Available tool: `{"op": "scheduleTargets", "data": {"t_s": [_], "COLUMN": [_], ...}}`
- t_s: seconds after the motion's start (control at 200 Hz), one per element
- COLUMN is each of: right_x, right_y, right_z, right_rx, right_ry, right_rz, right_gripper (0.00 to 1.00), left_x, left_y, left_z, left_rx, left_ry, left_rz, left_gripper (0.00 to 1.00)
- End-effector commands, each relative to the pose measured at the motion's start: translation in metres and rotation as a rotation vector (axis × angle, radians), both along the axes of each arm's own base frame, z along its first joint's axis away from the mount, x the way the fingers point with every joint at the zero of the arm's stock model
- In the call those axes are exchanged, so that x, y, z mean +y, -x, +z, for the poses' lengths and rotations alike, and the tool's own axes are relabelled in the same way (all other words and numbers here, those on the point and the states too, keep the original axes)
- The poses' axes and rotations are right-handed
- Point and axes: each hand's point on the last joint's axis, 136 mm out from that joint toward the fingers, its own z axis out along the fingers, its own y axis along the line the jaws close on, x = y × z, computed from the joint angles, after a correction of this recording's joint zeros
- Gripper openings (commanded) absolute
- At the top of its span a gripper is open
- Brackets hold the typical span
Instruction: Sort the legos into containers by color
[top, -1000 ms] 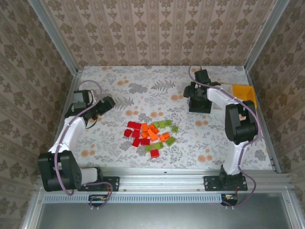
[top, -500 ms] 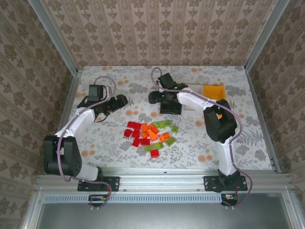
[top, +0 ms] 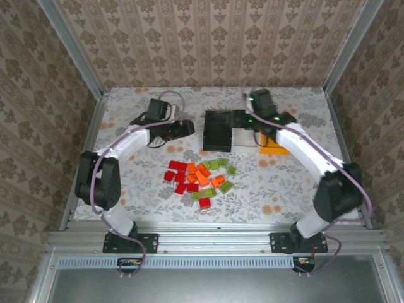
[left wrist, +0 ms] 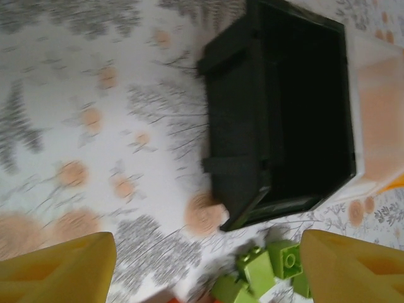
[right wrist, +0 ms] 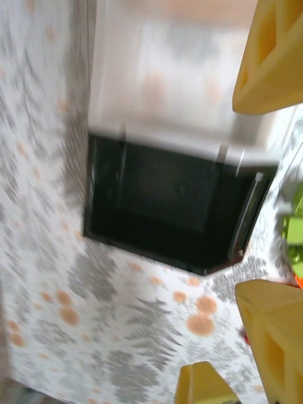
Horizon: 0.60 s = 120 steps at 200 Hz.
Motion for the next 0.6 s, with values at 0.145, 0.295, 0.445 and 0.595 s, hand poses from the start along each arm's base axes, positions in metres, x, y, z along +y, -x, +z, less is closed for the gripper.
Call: {"op": "scheduleTargets", "data": {"t_s": [0.145,0.295,0.445,0.595], "right_x": [-0.09,-0.093,-0.087,-0.081], "right_y": [0.037,0.048,0.052,0.054], "right_z": [-0.034,-0.037,-0.038,-0.047], "right_rx": [0.077,0.088,0.084,0.08], "right_ry": [-0.003,0.003,-0.029,-0.06], "right_rz": [-0.254,-0.247,-0.225,-0.215], "right_gripper": [0.7,0.7,0.69,0.68], "left_x": [-0.051,-0.061,-0.055,-0.04], "left_y": [-0.028,-0.042,-0.048,-0.054], "left_z": [-0.035,-0.059,-0.07,-0.076], "left_rx": [0.019,0.03,0.032,0.067], "left_ry": [-0.114,-0.164,-0.211,-0.25], "left_rz": [-0.061,-0.072,-0.052,0.042], "left_gripper": [0.66,0.61,0.54,0.42]}}
